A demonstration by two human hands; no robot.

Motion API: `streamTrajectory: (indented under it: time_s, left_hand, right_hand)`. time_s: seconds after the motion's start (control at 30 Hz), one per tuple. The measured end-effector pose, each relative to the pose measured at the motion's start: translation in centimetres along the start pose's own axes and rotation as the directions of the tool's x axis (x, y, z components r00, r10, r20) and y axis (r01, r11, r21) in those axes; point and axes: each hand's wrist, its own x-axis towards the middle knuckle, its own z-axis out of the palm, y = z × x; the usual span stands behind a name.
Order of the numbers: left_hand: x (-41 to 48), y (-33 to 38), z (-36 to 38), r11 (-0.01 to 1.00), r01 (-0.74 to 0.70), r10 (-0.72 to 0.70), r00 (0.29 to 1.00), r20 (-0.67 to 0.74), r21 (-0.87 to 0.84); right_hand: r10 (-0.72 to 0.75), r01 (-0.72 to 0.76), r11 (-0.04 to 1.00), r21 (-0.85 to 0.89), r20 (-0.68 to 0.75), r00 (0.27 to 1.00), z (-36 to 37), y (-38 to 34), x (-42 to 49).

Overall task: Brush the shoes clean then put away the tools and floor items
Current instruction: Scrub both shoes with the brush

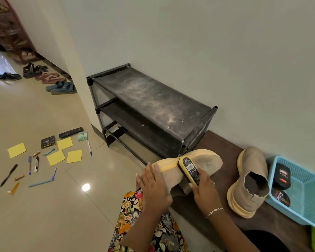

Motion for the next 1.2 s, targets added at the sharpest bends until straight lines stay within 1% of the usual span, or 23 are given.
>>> streamTrajectory:
  time_s: [0.1, 0.13, 0.2, 0.27, 0.3, 0.33, 0.4, 0.43, 0.5, 0.53, 0.6, 0.67, 0.7, 0.73, 0.77, 0.83, 0.87, 0.93, 1.0, 1.03, 1.07, 1.13, 1.2]
  left_hand:
    - [0.2, -0.3, 0.0, 1.0, -0.008, 0.008, 1.0, -0.002, -0.002]
    - [0.2, -0.3, 0.0, 1.0, -0.013, 0.013, 1.0, -0.005, 0.014]
    - [0.1, -0.3, -0.2, 0.999, -0.013, 0.013, 1.0, -0.005, 0.042]
    - [0.1, -0.3, -0.3, 0.998, -0.007, 0.008, 1.0, -0.018, 0.056]
    - [0.1, -0.2, -0.2, 0.998, -0.005, 0.006, 1.0, -0.025, 0.062]
    - [0.1, -0.2, -0.2, 0.997, -0.006, 0.008, 1.0, -0.023, 0.075]
    - [0.4, -0.3, -0.1, 0.993, -0.018, 0.021, 1.0, -0.023, 0.113]
    - [0.5, -0.4, -0.1, 0.992, -0.02, 0.025, 0.999, -0.032, 0.124]
    - [0.6, -0.4, -0.1, 0.989, -0.022, 0.027, 0.999, -0.032, 0.145]
    - [0.5, -0.4, -0.2, 0.987, -0.025, 0.029, 0.999, -0.027, 0.159]
    - [0.3, -0.2, -0.3, 0.982, -0.033, 0.038, 0.999, -0.021, 0.185]
    - [0.2, -0.1, -0.2, 0.98, -0.034, 0.039, 0.999, -0.018, 0.197]
    - [0.3, -0.1, -0.2, 0.98, -0.03, 0.033, 0.999, -0.014, 0.199]
    - [0.4, -0.2, -0.1, 0.98, -0.025, 0.027, 1.0, -0.008, 0.198]
    - [0.5, -0.2, 0.0, 0.981, -0.019, 0.02, 1.0, -0.005, 0.193]
    - [0.6, -0.5, 0.1, 0.984, -0.013, 0.016, 1.0, -0.014, 0.179]
    - [0.6, -0.5, 0.1, 0.984, -0.021, 0.024, 1.0, -0.017, 0.176]
    - [0.5, -0.6, 0.2, 0.982, -0.037, 0.042, 0.999, -0.025, 0.183]
    - [0.3, -0.4, 0.1, 0.981, -0.044, 0.053, 0.998, -0.042, 0.191]
    - [0.2, -0.3, 0.1, 0.981, -0.041, 0.051, 0.998, -0.048, 0.191]
    - [0.2, -0.3, 0.1, 0.98, -0.035, 0.045, 0.998, -0.046, 0.194]
    - [0.4, -0.6, 0.2, 0.979, -0.026, 0.032, 0.999, -0.029, 0.203]
    - [0.5, -0.9, 0.4, 0.98, -0.026, 0.033, 0.999, -0.03, 0.197]
  right_hand:
    - [-0.245, 0.247, 0.969, 0.004, 0.145, 0.959, 2.0, -0.8, -2.3]
    - [-0.251, 0.255, 0.967, -0.009, 0.156, 0.955, 1.9, -0.3, -2.2]
    - [-0.133, 0.136, 0.99, -0.034, 0.089, 0.987, 1.1, 0.9, -0.6]
    - [0.075, -0.074, 0.997, 0.034, -0.016, 0.997, 0.1, 1.4, 0.9]
    - [0.137, -0.133, 0.988, 0.083, -0.046, 0.989, 0.0, 1.2, 1.0]
    - [0.12, -0.116, 0.989, 0.095, -0.041, 0.992, 0.1, 0.7, 0.7]
    - [-0.095, 0.093, 0.995, 0.029, 0.072, 0.993, 1.1, -0.1, -0.6]
    - [-0.193, 0.196, 0.981, -0.006, 0.141, 0.971, 1.6, -0.3, -1.4]
    - [-0.25, 0.269, 0.959, -0.089, 0.185, 0.95, 1.5, 0.5, -1.3]
    - [-0.217, 0.234, 0.966, -0.114, 0.145, 0.965, 1.1, 1.2, -0.6]
    - [-0.062, 0.064, 0.993, -0.095, 0.028, 0.998, 0.3, 2.1, 1.1]
    - [0.118, -0.116, 0.993, 0.034, -0.073, 0.99, -0.1, 1.8, 1.7]
    - [0.135, -0.13, 0.989, 0.075, -0.067, 0.989, 0.0, 1.2, 1.4]
    - [0.071, -0.068, 0.995, 0.069, -0.028, 0.997, 0.4, 0.5, 0.8]
    - [-0.054, 0.052, 0.998, 0.03, 0.045, 0.998, 0.8, -0.1, 0.0]
    - [-0.264, 0.277, 0.96, -0.051, 0.182, 0.947, 1.2, -0.5, -1.4]
    - [-0.288, 0.311, 0.946, -0.09, 0.204, 0.935, 0.8, -0.1, -1.2]
    - [-0.193, 0.213, 0.97, -0.12, 0.16, 0.968, -0.3, 1.2, 0.5]
    - [0.016, -0.014, 0.998, -0.057, 0.029, 0.999, -1.4, 2.0, 2.3]
    - [0.102, -0.102, 0.995, -0.003, -0.031, 0.994, -1.7, 1.9, 2.7]
    - [0.121, -0.119, 0.992, 0.034, -0.045, 0.992, -1.5, 1.5, 2.5]
    - [-0.042, 0.04, 0.998, 0.038, 0.043, 0.998, -0.4, 0.1, 1.0]
    - [-0.244, 0.251, 0.968, -0.01, 0.2, 0.949, 0.5, -0.7, -1.1]
